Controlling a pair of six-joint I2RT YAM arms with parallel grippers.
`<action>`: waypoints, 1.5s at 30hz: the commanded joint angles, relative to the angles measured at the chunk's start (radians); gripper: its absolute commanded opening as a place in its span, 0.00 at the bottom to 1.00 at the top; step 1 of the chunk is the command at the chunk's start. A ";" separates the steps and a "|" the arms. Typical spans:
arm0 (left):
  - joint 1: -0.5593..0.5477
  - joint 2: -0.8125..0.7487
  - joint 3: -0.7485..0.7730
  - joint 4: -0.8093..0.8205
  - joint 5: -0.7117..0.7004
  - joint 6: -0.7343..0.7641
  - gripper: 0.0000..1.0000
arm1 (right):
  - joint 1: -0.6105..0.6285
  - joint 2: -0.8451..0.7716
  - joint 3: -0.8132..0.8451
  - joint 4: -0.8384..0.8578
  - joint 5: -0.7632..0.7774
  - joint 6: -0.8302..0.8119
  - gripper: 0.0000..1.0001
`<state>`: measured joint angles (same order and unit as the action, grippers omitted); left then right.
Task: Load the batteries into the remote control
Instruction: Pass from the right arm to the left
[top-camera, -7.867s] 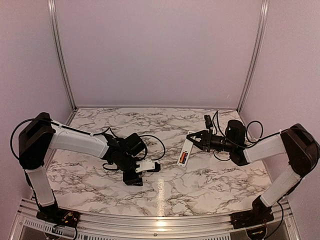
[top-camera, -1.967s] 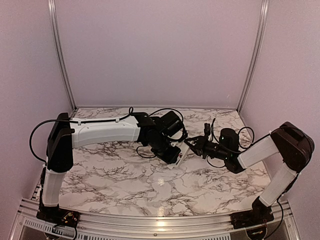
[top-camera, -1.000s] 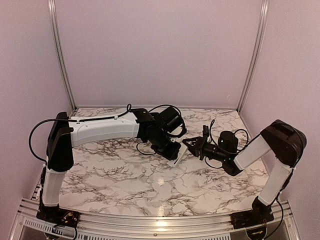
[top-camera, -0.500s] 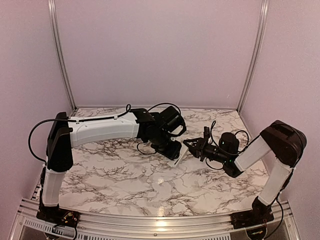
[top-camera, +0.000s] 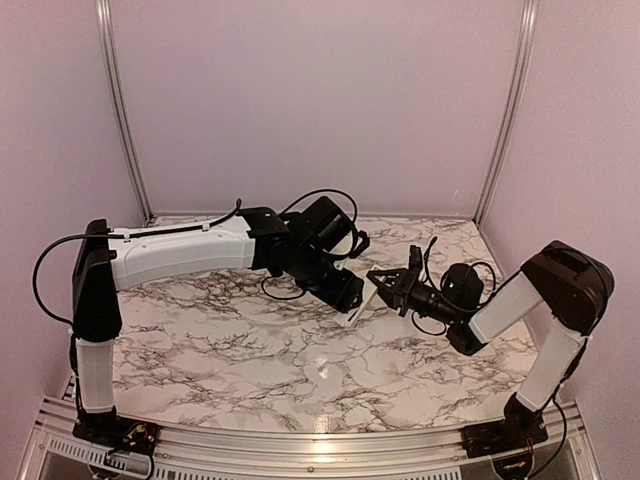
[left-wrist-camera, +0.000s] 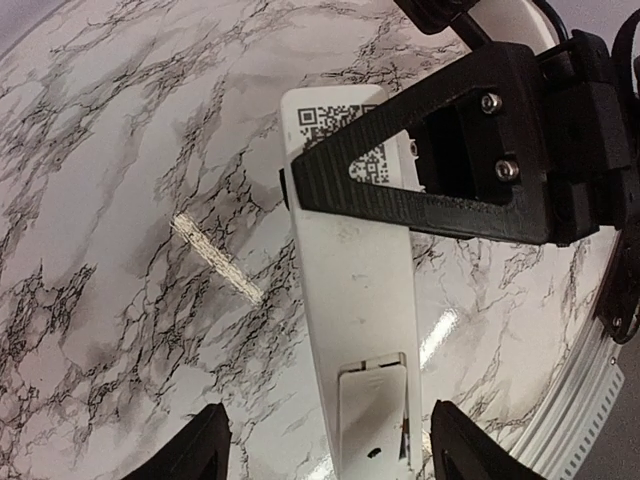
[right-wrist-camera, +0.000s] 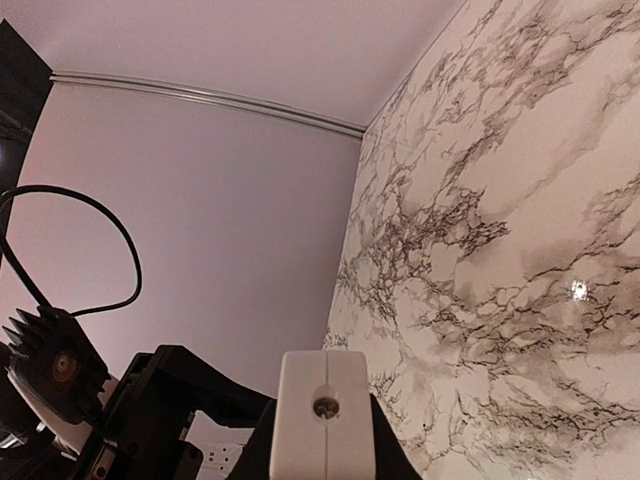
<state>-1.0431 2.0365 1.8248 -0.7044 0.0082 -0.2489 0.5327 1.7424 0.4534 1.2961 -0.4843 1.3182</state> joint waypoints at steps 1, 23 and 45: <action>0.005 -0.068 -0.052 0.076 0.086 0.033 0.72 | 0.009 -0.018 -0.001 0.056 0.002 0.016 0.00; -0.027 0.059 0.035 -0.027 -0.026 0.047 0.63 | 0.010 -0.036 0.004 0.022 0.018 0.028 0.00; -0.040 0.116 0.098 -0.107 -0.045 0.053 0.57 | 0.012 -0.038 0.000 0.005 0.040 0.024 0.00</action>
<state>-1.0752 2.1139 1.8839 -0.7525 -0.0021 -0.2096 0.5331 1.7329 0.4526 1.2900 -0.4580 1.3376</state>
